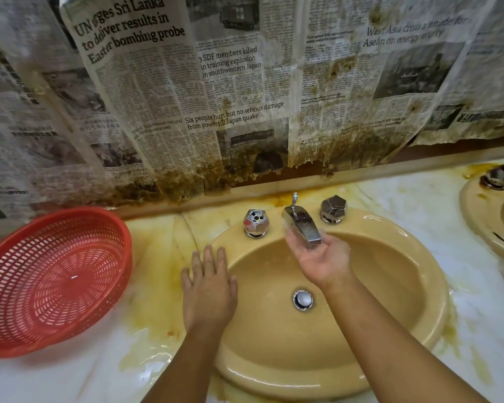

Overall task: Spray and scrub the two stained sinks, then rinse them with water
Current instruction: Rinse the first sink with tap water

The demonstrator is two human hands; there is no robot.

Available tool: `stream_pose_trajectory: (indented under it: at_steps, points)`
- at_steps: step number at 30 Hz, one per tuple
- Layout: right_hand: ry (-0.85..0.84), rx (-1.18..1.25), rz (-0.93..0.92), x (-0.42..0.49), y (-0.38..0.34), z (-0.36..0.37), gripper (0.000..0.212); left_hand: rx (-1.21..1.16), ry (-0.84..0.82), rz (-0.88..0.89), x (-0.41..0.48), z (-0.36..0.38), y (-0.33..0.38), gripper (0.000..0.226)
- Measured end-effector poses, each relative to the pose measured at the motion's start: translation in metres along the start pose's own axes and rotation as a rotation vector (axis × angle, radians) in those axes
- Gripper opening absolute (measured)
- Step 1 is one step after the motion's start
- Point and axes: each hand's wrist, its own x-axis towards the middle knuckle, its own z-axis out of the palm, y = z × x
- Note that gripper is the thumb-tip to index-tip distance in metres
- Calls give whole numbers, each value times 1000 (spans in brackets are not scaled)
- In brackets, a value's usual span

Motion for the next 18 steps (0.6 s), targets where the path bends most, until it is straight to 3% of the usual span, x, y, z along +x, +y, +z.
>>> stream_pose_trajectory:
  at_steps: [12, 18]
  points:
    - [-37, -60, -14, 0, 13, -19, 47, -11, -15, 18, -1, -1, 0, 72]
    - [-68, -18, -69, -7, 13, -22, 45, -31, -8, 89, -5, -2, -1, 60]
